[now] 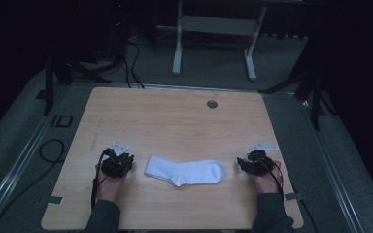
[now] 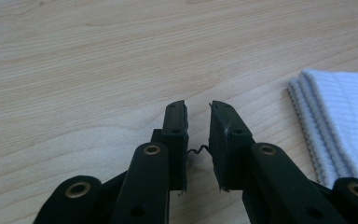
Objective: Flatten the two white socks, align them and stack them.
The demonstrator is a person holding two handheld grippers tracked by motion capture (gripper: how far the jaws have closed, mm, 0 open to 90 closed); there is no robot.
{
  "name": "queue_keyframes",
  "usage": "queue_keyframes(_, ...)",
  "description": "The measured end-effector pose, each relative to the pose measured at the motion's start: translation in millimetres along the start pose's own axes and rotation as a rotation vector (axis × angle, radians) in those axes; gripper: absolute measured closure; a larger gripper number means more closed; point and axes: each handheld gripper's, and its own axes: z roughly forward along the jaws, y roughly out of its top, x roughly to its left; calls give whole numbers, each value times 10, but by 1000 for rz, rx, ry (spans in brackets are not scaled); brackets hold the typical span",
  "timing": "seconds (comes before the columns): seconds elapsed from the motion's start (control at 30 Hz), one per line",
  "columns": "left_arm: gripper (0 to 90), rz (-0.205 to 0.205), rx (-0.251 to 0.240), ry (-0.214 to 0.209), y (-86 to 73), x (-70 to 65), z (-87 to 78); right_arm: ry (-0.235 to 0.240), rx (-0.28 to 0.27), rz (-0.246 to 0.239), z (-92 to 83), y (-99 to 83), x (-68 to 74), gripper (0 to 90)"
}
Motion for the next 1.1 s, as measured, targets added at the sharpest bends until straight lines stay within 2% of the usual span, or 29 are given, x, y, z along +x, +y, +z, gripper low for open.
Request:
queue_keyframes(0.37, 754, 8, 7, -8, -1, -29, 10, 3, -3, -3, 1, 1, 11, 501)
queue_keyframes(0.57, 749, 11, 5, -33, 0, -76, 24, 5, 4, -6, 16, -8, 33, 500)
queue_keyframes(0.73, 743, 40, 6, -49, 3, -151, 36, 7, 9, -4, 33, -19, 37, 500)
queue_keyframes(1.1, 740, 59, 10, -59, 2, -211, 59, 9, 7, -2, 33, -22, 28, 499)
